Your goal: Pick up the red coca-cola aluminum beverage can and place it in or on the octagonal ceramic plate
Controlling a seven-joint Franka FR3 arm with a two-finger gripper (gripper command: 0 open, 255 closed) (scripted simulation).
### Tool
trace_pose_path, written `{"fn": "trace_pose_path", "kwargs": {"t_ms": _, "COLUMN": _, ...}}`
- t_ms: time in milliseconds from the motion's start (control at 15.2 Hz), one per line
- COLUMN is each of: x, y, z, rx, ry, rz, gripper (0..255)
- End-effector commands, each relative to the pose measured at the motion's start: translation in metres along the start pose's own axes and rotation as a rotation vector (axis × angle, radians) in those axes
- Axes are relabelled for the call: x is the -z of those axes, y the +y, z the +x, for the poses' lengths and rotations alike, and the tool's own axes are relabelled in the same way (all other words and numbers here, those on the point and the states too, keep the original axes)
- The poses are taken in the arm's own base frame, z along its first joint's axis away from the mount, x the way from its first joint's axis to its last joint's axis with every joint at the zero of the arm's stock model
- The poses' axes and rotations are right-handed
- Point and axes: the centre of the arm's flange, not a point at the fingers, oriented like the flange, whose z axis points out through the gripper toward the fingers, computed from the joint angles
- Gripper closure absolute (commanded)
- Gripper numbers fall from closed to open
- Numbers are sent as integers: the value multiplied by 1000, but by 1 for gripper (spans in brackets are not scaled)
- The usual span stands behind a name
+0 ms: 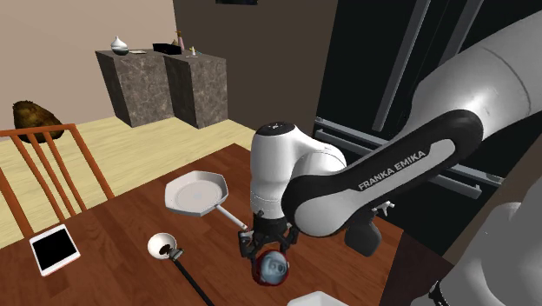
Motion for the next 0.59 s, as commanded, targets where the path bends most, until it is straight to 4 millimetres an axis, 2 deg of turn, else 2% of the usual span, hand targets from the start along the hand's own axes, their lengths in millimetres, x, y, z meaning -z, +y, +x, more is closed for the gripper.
{"fn": "trace_pose_path", "kwargs": {"t_ms": 0, "x": 2, "y": 16, "z": -22, "rx": -1, "ry": 0, "rz": 1, "gripper": 255}}
{"fn": "trace_pose_path", "kwargs": {"t_ms": 528, "x": 9, "y": 79, "z": -106, "rx": -1, "ry": 0, "rz": 1, "gripper": 255}}
